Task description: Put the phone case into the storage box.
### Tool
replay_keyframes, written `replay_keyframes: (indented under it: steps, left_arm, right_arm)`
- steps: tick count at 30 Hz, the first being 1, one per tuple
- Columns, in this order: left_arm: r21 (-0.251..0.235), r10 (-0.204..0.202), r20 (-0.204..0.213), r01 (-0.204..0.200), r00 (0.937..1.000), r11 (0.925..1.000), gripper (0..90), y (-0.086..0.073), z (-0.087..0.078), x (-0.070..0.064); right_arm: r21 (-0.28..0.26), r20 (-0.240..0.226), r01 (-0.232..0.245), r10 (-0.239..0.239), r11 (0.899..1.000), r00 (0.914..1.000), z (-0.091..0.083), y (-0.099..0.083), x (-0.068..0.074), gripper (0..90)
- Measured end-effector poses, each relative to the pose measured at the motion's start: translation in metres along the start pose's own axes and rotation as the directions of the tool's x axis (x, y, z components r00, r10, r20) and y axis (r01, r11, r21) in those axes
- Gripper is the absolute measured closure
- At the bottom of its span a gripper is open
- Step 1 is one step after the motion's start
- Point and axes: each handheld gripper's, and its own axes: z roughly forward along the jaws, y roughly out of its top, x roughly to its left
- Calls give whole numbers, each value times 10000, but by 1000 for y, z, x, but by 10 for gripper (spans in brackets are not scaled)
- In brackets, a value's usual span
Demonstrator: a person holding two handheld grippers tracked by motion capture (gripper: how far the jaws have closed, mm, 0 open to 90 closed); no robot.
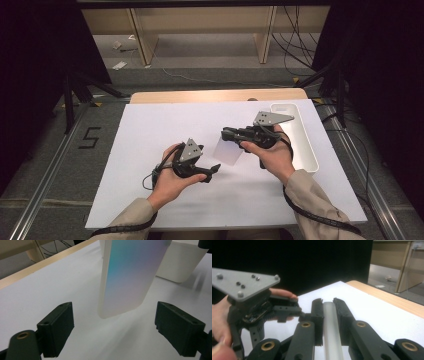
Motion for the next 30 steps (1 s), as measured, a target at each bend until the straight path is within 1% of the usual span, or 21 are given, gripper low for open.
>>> replay_keyframes:
  steps: [4, 7, 11, 15, 22, 30]
  left_arm:
    - [78, 44, 38, -44, 10000, 10000, 152, -1, 0, 1]
    - [9, 40, 113, -40, 9999, 10000, 154, -1, 0, 0]
    - [-12, 138, 235, -138, 9996, 9999, 155, -1, 0, -1]
    - [51, 285, 351, -287, 9990, 9996, 155, -2, 2, -2]
    - [142, 400, 454, -406, 9982, 9991, 160, -3, 3, -1]
    - [229, 581, 743, -599, 9955, 9979, 184, -5, 6, -3]
  right_arm:
    - [291, -317, 389, -380, 9988, 9988, 1, 1, 2, 799]
    - [485, -481, 599, -576, 9970, 9972, 2, 2, 3, 799]
    - [689, -773, 982, -928, 9928, 9927, 3, 3, 6, 799]
    - [847, -1152, 1207, -1106, 9891, 9872, 3, 5, 8, 799]
    - [912, -1440, 1296, -1157, 9874, 9828, 3, 5, 9, 799]
    - [928, -1754, 1406, -1229, 9857, 9768, 4, 7, 11, 799]
